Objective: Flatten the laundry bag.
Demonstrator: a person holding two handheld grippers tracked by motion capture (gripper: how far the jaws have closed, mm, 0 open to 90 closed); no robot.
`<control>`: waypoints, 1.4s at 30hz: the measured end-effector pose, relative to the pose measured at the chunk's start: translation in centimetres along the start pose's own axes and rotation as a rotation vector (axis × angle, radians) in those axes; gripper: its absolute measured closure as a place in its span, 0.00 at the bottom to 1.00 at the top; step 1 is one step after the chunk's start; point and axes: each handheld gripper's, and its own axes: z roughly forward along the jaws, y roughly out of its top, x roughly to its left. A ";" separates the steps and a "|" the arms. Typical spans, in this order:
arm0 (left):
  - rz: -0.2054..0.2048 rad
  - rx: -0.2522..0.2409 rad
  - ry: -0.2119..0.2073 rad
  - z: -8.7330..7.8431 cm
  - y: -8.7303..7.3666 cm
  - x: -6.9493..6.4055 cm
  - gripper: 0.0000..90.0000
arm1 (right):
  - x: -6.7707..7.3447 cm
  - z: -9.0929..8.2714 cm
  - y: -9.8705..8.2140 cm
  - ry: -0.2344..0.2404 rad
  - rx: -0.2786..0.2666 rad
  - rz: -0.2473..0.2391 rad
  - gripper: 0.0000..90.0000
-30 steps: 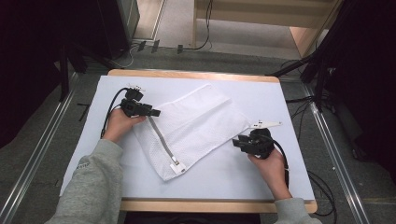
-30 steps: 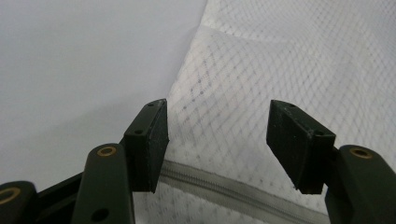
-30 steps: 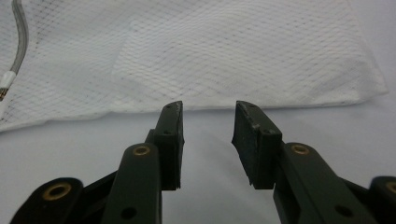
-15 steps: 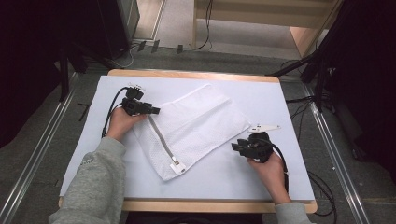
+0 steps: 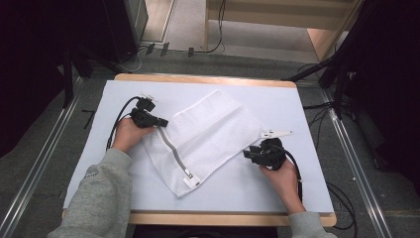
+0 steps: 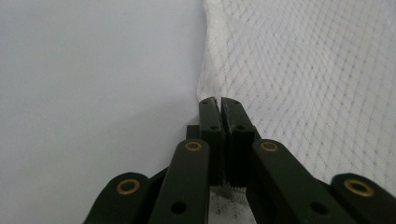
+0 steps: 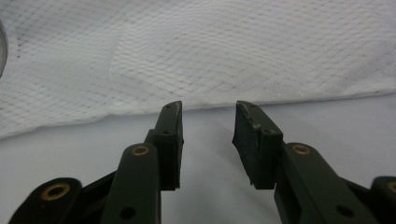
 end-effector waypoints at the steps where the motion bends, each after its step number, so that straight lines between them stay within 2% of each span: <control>1: -0.003 -0.005 0.001 -0.1 -0.1 -0.2 0.99 | -0.1 0.1 0.0 -0.002 -0.002 -0.005 0.71; 5: -0.016 -0.022 -0.005 -1.1 -1.0 -0.9 0.99 | -0.2 0.5 0.2 -0.015 -0.003 -0.005 0.68; 7: -0.014 -0.029 -0.005 -1.5 -1.5 -1.4 0.99 | -0.2 0.8 0.4 -0.020 -0.013 -0.005 0.63; 10: -0.034 -0.047 -0.035 -2.0 -2.2 -1.8 0.99 | -0.3 1.5 0.7 -0.038 -0.026 -0.012 0.54; 14: -0.051 -0.046 -0.052 -2.2 -3.2 -2.5 0.99 | -0.4 2.9 1.1 -0.064 -0.012 -0.003 0.51; 18: -0.066 -0.056 -0.064 -2.7 -4.1 -2.7 0.99 | 0.0 3.5 1.2 -0.105 -0.017 -0.032 0.57; 21: -0.081 -0.052 -0.063 -2.7 -4.6 -2.8 0.99 | 0.5 3.6 1.2 -0.169 -0.009 -0.060 0.71; 24: -0.086 -0.058 -0.069 -2.8 -4.8 -2.8 0.99 | 0.4 3.6 1.4 -0.163 0.000 -0.046 0.88; 27: -0.081 -0.063 -0.064 -2.9 -4.9 -3.1 0.99 | 0.0 3.6 1.6 -0.147 0.004 -0.040 0.98; 31: -0.091 -0.082 -0.069 -3.0 -5.0 -3.4 0.99 | -1.0 3.5 2.1 -0.096 0.023 0.021 0.99; 36: -0.091 -0.085 -0.066 -2.9 -5.3 -3.9 0.99 | -1.7 3.6 3.0 -0.102 0.031 0.015 1.00; 42: -0.100 -0.101 -0.054 -3.5 -6.2 -4.8 0.99 | -2.9 4.0 4.3 -0.077 0.021 0.026 1.00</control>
